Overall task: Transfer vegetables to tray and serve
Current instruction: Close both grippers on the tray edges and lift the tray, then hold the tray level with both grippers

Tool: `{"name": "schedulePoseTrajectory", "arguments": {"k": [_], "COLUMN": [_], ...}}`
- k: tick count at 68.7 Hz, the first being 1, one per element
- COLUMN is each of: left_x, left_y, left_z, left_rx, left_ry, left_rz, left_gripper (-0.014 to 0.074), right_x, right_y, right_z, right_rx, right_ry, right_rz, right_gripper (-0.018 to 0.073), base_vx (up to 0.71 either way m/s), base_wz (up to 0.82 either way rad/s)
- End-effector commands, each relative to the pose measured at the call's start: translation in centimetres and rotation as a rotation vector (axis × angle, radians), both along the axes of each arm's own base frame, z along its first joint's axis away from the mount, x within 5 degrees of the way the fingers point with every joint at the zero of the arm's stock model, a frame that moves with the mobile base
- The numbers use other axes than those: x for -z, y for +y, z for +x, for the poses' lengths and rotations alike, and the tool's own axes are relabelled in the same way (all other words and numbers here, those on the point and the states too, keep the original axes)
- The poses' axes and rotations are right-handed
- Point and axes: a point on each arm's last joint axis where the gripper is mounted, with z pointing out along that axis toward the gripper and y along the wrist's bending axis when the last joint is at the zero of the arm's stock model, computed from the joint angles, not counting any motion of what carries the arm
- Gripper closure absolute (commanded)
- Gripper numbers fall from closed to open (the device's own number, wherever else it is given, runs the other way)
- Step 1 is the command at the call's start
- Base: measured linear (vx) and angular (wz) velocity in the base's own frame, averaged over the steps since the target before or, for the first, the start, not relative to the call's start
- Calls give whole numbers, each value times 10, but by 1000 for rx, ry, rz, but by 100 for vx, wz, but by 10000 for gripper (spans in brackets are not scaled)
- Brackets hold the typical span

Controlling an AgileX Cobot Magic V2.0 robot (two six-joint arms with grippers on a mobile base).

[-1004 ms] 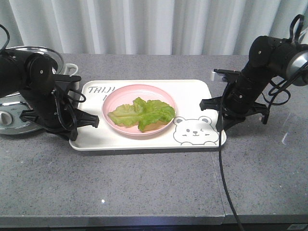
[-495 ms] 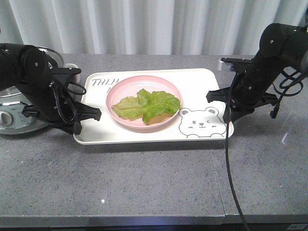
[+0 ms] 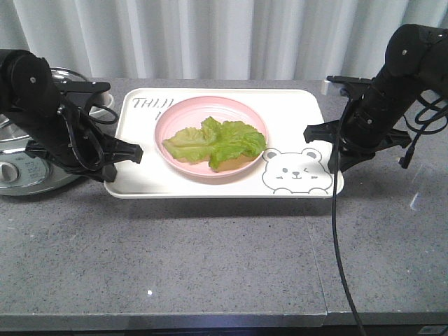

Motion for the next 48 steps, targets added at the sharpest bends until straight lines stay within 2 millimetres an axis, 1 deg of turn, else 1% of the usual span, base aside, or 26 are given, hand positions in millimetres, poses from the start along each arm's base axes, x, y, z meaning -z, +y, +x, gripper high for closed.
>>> {"name": "schedulePoseTrajectory", "arguments": {"k": [1,20,48], "left_x": [-43,-45,-45], "left_y": [-17,-17,-17], "left_z": [-8,-8,-8], "left_rx": [20,20,20], "left_ry": [-167,-175,-175], "left_rz": [-171,-173,-173], "left_gripper": [605,604,604], "right_x": [-41,-55,-55], "right_y": [16,15,15], "right_z": [-17,-23,-23], "right_rx": [-38,-38,-41], "right_ry": [-59,-104,-100], "right_rz": [132,136,135], "right_gripper": [564,564,564], "base_vx": [0,0,0], "base_wz": [0,0,0]}}
